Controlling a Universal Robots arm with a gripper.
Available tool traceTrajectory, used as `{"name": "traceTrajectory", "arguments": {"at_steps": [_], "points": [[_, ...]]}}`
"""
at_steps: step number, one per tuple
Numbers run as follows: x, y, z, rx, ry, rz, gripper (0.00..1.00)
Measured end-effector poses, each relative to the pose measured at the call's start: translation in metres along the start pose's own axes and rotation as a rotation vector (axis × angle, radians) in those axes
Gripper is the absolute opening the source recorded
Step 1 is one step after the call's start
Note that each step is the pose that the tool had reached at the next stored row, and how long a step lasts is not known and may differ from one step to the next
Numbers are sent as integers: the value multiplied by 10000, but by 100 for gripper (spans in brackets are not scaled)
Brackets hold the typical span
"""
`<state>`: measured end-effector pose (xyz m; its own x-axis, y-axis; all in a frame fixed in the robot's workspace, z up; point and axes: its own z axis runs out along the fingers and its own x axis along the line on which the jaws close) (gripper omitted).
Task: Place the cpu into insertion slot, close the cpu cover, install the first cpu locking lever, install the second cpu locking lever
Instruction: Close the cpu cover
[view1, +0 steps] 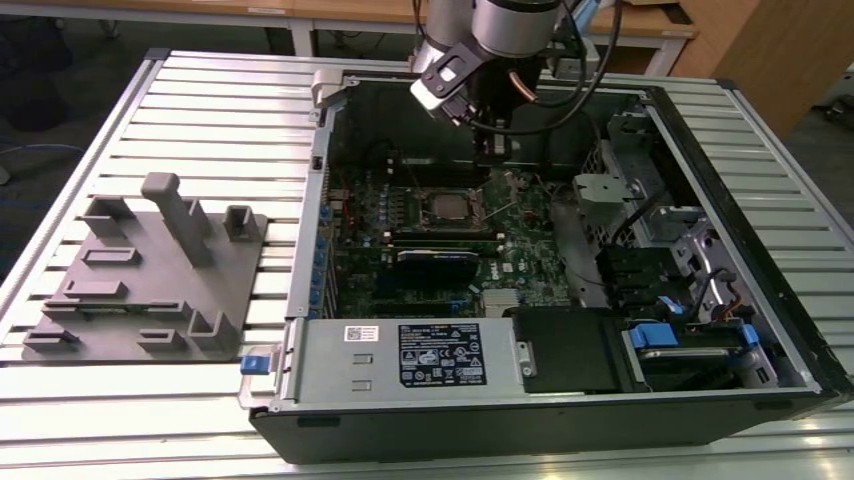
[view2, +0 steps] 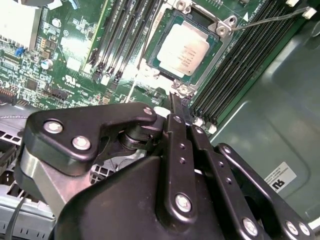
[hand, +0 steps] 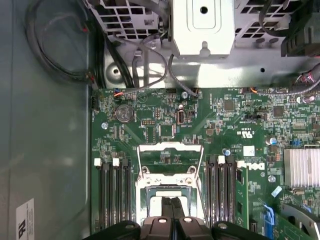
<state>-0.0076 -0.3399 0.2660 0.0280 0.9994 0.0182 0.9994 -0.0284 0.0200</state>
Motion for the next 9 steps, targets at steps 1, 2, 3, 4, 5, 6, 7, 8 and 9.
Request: {"name": "traceTrajectory", "arguments": {"at_steps": [1,2,3,4,5,6,7,8,9], "points": [[0,0,-7,0,1,0,10],[0,0,-12,0,1,-1,10],[0,0,-11,-1,4,-1,10],[0,0,-11,-1,4,0,10],[0,1,-12,-1,4,-1,10],[0,5,-12,0,3,-2,10],[0,12,-13,1,2,-2,10],[1,22,-13,1,1,-1,10],[1,35,-12,1,1,0,10]]}}
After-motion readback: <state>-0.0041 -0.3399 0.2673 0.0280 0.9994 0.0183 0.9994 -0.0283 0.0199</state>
